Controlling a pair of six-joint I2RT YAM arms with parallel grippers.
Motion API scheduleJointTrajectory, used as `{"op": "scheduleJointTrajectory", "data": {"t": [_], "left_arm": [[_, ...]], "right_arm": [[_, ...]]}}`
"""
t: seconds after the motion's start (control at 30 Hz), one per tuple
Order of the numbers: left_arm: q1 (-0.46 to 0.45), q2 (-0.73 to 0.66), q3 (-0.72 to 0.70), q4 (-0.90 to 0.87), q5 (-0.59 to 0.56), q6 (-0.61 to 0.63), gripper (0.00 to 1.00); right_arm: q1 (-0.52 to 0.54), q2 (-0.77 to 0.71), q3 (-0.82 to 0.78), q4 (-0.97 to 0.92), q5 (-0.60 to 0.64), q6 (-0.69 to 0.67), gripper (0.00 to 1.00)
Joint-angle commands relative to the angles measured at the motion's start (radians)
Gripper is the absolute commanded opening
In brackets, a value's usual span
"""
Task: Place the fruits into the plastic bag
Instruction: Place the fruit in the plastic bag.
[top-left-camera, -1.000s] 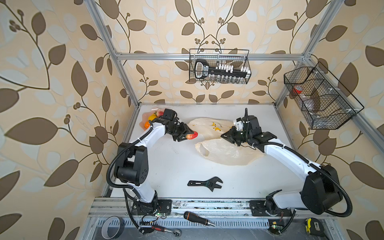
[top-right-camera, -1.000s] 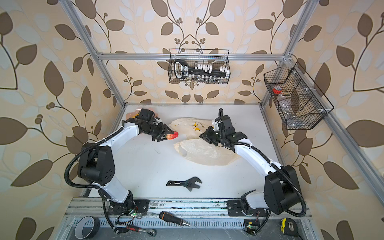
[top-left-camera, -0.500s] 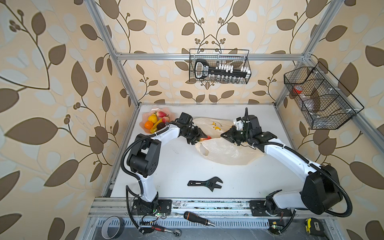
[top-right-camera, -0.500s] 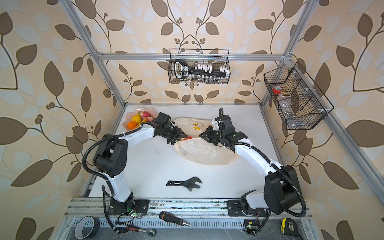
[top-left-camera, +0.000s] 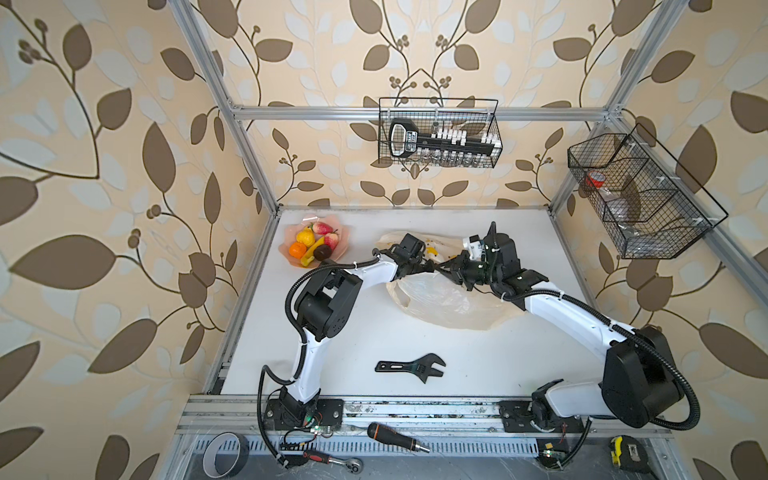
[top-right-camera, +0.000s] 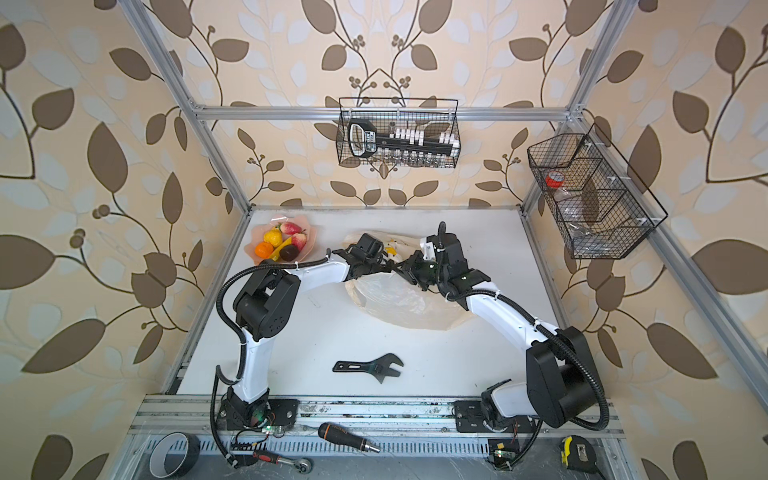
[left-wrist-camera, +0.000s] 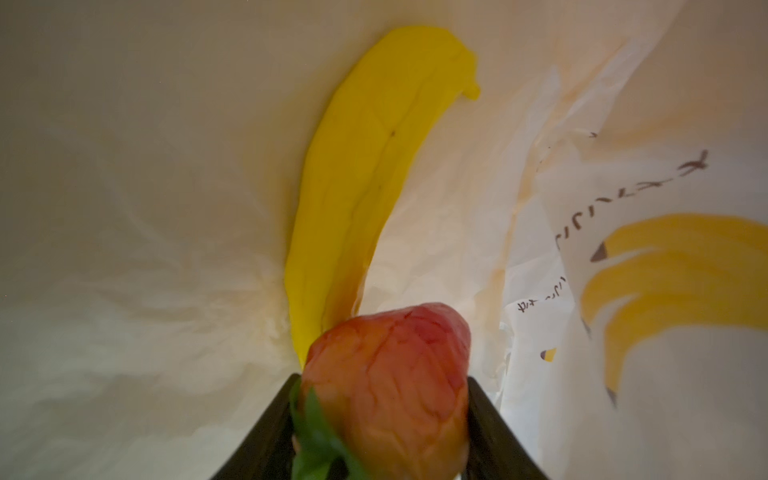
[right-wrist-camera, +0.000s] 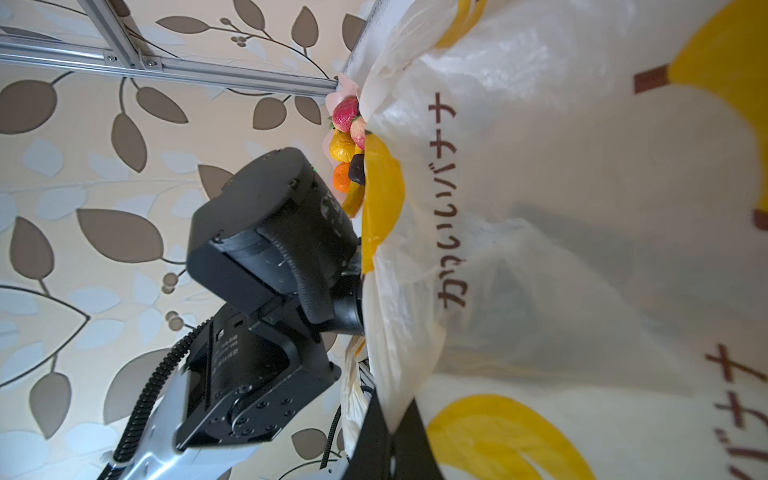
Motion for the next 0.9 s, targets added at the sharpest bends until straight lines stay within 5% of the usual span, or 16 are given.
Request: {"op": "scheduleJointTrajectory", "data": {"t": [0.0,0.3,0.6,0.67,0.87], "left_arm": [[-0.017,0.023,0.055,-0.009,0.002,-0.017,0.48],[-0.025,0.032,0.052,-0.029,0.0,-0.007,0.82],[0.018,-0.031,0.09,-0.212,-0.011,0.13,0.9],[0.046,-0.062,0.087,-0.274,-0.018,0.174,0.98],[0.128,-0.148,0.116,-0.504,-0.056,0.368,0.99]], "right_arm": [[0.008,0.011,-0.027,0.077,-0.014,0.054,0.0],[-0.002,0.013,-0.055,0.115,-0.039,0.076,0.0],[-0.037,-0.006,-0.044,0.039,-0.048,0.039,0.0],[-0.048,-0.013,-0.041,0.022,-0.048,0.028,0.0],[-0.073,-0.03,-0.036,-0.018,-0.048,0.005,0.0]]}}
